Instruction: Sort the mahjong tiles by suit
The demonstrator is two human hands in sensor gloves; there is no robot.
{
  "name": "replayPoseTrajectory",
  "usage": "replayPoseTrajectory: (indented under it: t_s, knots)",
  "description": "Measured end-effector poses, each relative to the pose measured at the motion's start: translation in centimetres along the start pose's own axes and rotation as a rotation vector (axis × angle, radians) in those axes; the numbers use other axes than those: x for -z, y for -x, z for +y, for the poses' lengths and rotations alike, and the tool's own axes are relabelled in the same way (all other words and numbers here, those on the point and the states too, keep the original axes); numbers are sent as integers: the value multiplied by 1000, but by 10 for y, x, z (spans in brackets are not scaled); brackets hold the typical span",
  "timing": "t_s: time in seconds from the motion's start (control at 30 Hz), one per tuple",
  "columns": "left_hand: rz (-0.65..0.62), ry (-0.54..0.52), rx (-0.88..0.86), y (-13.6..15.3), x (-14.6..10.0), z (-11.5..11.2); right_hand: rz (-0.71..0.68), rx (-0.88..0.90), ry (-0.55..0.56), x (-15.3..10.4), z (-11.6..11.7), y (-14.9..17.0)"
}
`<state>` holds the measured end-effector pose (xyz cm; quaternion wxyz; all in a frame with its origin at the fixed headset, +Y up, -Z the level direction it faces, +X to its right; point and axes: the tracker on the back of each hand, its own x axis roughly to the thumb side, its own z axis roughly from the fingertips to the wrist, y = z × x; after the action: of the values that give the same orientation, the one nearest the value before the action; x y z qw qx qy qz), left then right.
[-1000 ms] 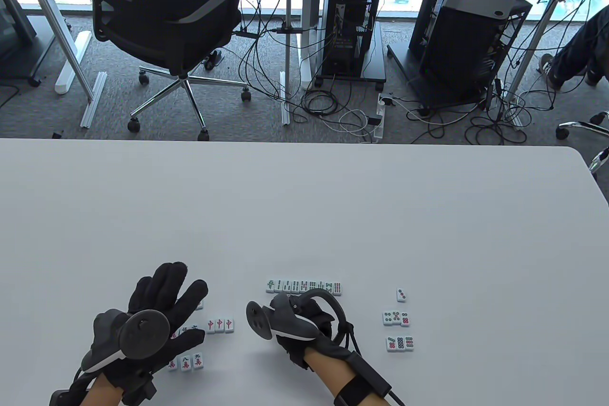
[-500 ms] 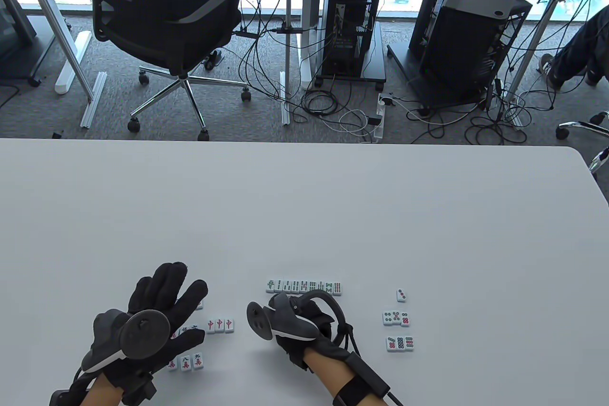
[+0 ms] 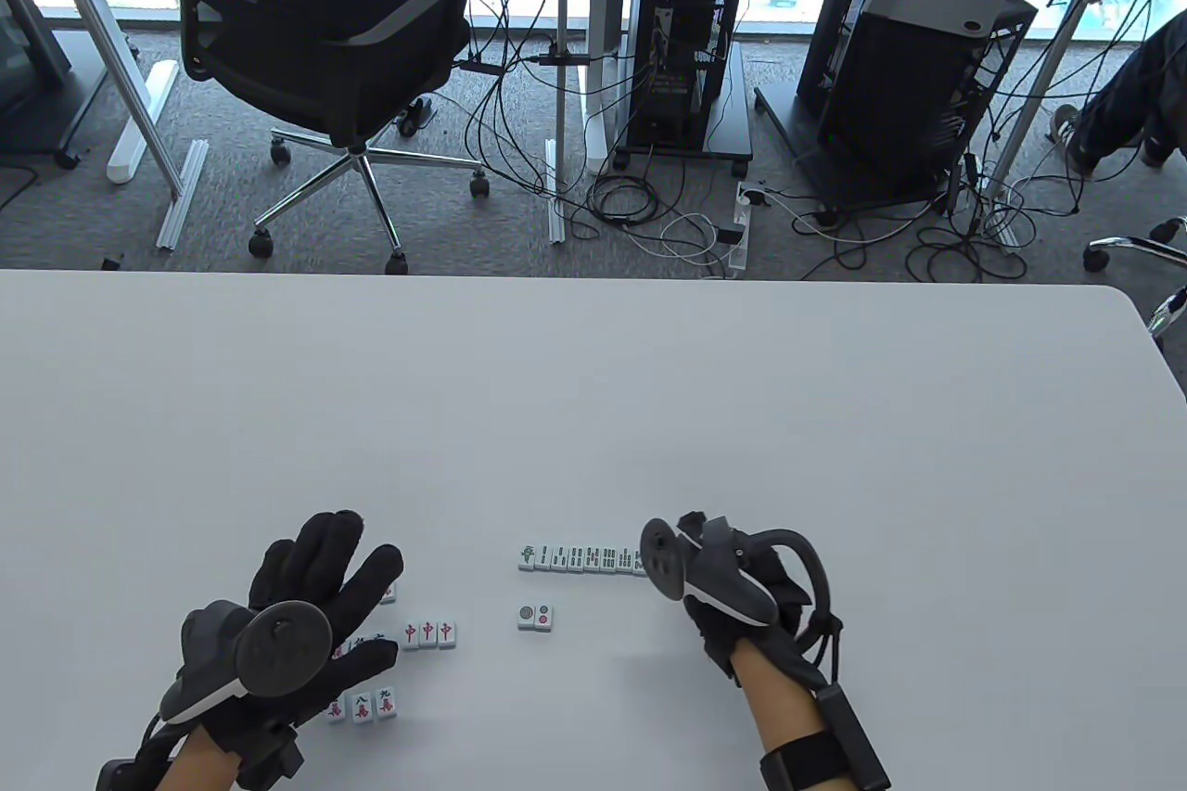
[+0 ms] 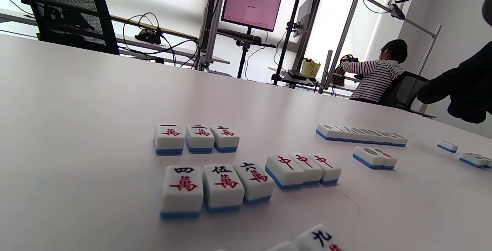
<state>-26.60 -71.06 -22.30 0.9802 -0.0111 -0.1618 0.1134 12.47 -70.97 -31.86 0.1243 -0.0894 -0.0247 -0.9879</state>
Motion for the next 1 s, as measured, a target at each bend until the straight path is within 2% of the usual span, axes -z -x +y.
replayPoseTrajectory:
  t_s: [0.17,0.27,0.67,0.9,0.93,1.0]
  knots:
    - [2,9,10,-1,1,-1,91,-44,-95,8,22,41]
    - [6,14,12,0,1,-1,108,-74,-138,10,33,51]
    - [20,22,8,0,2,-1,92,-168,-267,24,66,44]
    - [18,16,3,1,2,0,83,-152,-220,25,65,39]
    - [18,14,3,1,2,1,78,-152,-195,24,62,37]
    - [17,12,1,1,2,1,41,-147,-61,18,46,21]
